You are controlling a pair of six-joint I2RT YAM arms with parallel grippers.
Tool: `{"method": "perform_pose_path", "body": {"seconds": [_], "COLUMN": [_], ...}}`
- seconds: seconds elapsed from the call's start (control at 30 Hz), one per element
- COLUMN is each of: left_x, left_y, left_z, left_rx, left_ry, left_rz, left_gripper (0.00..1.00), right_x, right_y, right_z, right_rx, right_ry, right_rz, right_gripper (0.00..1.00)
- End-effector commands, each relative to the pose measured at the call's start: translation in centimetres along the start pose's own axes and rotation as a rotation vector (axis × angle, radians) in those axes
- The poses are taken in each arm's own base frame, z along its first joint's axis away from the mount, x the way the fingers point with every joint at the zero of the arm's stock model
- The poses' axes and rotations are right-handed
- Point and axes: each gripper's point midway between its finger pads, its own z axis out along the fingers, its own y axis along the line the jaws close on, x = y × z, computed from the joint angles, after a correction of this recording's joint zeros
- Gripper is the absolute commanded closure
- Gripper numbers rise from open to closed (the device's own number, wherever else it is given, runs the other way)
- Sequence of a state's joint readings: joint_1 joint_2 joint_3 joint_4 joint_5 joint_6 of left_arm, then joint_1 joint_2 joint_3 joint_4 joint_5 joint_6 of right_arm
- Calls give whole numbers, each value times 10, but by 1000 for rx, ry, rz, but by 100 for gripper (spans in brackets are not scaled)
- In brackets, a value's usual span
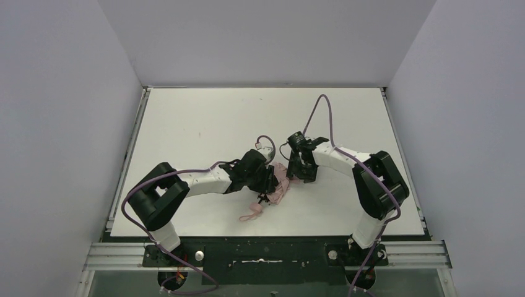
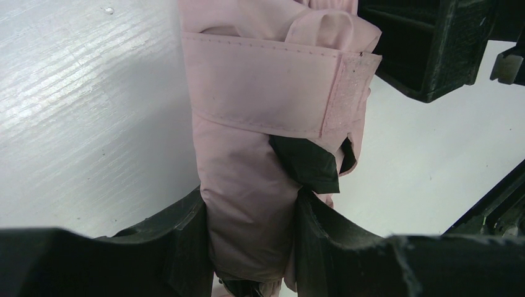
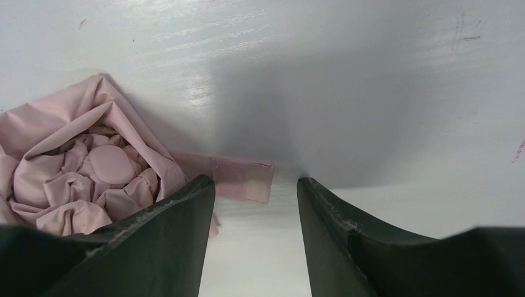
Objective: Put away the umbrella
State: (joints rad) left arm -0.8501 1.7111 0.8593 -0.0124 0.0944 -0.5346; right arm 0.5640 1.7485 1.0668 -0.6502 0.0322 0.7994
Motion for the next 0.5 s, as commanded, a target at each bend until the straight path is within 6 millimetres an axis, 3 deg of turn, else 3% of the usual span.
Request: {"method": "perform_pose_path", "body": {"seconds": [0.0, 0.2, 0.47], "left_x": [71, 72, 74], "left_y": [60, 61, 62], "left_z": [-5, -5, -6], "left_rx": [-208, -208, -209], "left_ry": [221, 220, 223], "left_rz": [14, 10, 11], "left_gripper": [100, 100, 100], "right_x": [20, 33, 58], "right_y": [-18, -32, -35], "right_z": [13, 24, 43], "right_rx": [96, 161, 154], "right_ry": [73, 108, 177], "right_rz": [-36, -64, -56], "right_gripper": [49, 53, 61]}}
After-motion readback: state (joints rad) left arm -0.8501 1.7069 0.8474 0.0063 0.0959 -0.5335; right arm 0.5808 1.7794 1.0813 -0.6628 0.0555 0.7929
